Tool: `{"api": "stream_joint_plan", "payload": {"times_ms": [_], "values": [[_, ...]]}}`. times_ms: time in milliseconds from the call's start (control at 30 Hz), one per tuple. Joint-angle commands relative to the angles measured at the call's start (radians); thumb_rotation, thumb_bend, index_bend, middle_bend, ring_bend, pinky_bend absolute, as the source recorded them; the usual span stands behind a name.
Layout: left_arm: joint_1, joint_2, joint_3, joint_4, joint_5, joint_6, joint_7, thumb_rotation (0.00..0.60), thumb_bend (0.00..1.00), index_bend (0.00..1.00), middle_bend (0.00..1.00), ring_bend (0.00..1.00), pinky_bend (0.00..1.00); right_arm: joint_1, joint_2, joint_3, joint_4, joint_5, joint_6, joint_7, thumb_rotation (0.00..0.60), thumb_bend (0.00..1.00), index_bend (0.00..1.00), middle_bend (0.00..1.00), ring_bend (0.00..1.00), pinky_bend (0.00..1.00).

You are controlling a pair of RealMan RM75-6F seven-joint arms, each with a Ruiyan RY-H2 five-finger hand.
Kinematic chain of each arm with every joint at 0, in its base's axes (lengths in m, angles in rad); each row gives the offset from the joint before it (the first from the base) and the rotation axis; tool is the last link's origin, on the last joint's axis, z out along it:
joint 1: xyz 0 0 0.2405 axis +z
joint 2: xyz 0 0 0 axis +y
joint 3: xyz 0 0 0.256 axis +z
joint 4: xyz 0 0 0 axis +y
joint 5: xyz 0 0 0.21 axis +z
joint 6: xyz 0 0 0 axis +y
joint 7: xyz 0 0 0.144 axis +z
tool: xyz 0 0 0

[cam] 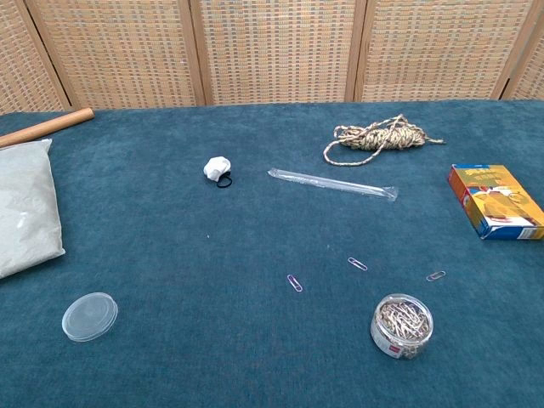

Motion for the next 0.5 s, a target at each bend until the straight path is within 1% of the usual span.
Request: {"api": "stream_joint_plan", "payload": {"times_ms": [33, 133, 200, 300, 333, 400, 433, 500], "values": [[0.001, -0.001, 0.000, 0.002, -0.002, -0.001, 0.002, 0.600, 0.00, 0.00, 0.00, 0.00, 0.00, 0.002, -0.003, 0.000, -0.003, -0.009, -0.013, 0.003, 0.600, 0.00, 0.00, 0.00, 0.00, 0.00], [0.000, -0.003, -0.003, 0.001, -0.009, -0.003, 0.005, 0.600, 0.00, 0.00, 0.00, 0.00, 0.00, 0.031, -0.010, 0.003, 0.011, -0.045, -0.046, 0.020, 0.600, 0.00, 0.01, 0.00, 0.00, 0.00], [-0.001, -0.005, -0.003, 0.001, -0.010, -0.005, 0.011, 0.600, 0.00, 0.00, 0.00, 0.00, 0.00, 0.065, -0.013, 0.006, 0.016, -0.059, -0.097, 0.038, 0.600, 0.00, 0.04, 0.00, 0.00, 0.00], [-0.004, -0.007, -0.004, 0.000, -0.014, -0.010, 0.018, 0.600, 0.00, 0.00, 0.00, 0.00, 0.00, 0.141, 0.004, 0.014, -0.021, -0.044, -0.236, 0.097, 0.600, 0.00, 0.13, 0.00, 0.00, 0.00], [-0.004, -0.009, -0.006, 0.000, -0.016, -0.010, 0.022, 0.600, 0.00, 0.00, 0.00, 0.00, 0.00, 0.174, 0.012, 0.021, -0.039, -0.027, -0.299, 0.123, 0.600, 0.00, 0.17, 0.00, 0.00, 0.00], [-0.007, -0.011, -0.007, 0.000, -0.020, -0.013, 0.028, 0.600, 0.00, 0.00, 0.00, 0.00, 0.00, 0.218, 0.014, 0.034, -0.052, -0.001, -0.379, 0.143, 0.600, 0.00, 0.24, 0.00, 0.00, 0.00], [-0.008, -0.013, -0.008, 0.001, -0.023, -0.016, 0.032, 0.600, 0.00, 0.00, 0.00, 0.00, 0.00, 0.245, 0.005, 0.044, -0.048, 0.018, -0.426, 0.141, 0.600, 0.00, 0.28, 0.00, 0.00, 0.00], [-0.011, -0.016, -0.009, 0.003, -0.030, -0.024, 0.038, 0.600, 0.00, 0.00, 0.00, 0.00, 0.00, 0.272, -0.015, 0.054, -0.036, 0.041, -0.472, 0.116, 0.600, 0.01, 0.33, 0.00, 0.00, 0.00]]}}
